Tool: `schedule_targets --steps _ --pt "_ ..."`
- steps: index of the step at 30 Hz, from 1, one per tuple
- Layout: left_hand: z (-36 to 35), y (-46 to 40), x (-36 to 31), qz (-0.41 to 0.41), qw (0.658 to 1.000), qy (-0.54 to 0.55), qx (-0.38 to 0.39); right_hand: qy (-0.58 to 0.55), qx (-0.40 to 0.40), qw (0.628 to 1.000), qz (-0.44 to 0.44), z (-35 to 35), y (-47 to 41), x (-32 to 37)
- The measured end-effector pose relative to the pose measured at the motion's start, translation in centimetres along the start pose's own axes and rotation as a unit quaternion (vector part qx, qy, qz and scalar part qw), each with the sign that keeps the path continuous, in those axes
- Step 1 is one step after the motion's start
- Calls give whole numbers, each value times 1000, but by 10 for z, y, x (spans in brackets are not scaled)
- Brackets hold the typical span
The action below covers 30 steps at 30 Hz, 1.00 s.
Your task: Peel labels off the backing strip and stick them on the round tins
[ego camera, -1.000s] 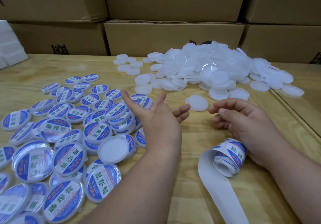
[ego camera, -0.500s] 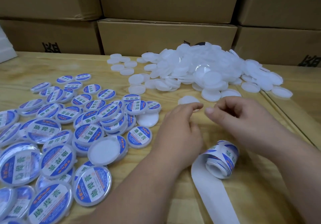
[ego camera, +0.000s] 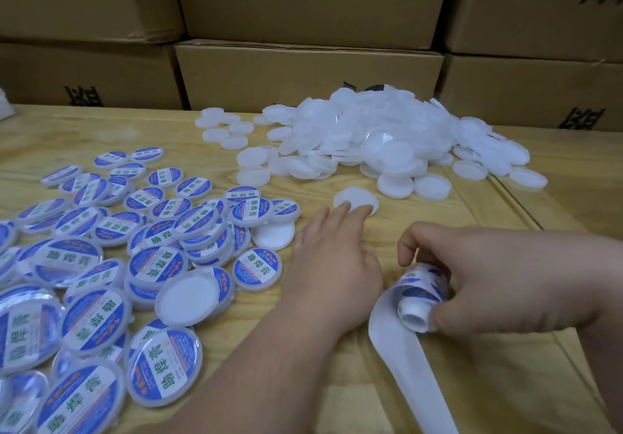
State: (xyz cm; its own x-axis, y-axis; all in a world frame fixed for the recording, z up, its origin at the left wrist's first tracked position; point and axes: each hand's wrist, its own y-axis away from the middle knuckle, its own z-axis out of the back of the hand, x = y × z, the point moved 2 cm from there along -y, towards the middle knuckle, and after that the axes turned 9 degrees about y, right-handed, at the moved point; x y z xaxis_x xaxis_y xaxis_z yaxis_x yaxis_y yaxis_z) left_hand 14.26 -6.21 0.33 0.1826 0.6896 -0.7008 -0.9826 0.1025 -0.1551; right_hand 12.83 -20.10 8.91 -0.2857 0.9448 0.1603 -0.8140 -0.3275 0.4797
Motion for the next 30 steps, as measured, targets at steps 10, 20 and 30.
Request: schedule_targets --steps 10,20,30 --pt "-3 -13 2 4 994 65 -84 -162 -137 977 17 -6 -14 -28" --pt "-16 -63 9 96 981 -110 -130 -189 -300 935 -26 -10 -31 -51" --pt "-11 -67 13 65 982 -26 -173 -128 -278 951 -52 0 -22 -58"
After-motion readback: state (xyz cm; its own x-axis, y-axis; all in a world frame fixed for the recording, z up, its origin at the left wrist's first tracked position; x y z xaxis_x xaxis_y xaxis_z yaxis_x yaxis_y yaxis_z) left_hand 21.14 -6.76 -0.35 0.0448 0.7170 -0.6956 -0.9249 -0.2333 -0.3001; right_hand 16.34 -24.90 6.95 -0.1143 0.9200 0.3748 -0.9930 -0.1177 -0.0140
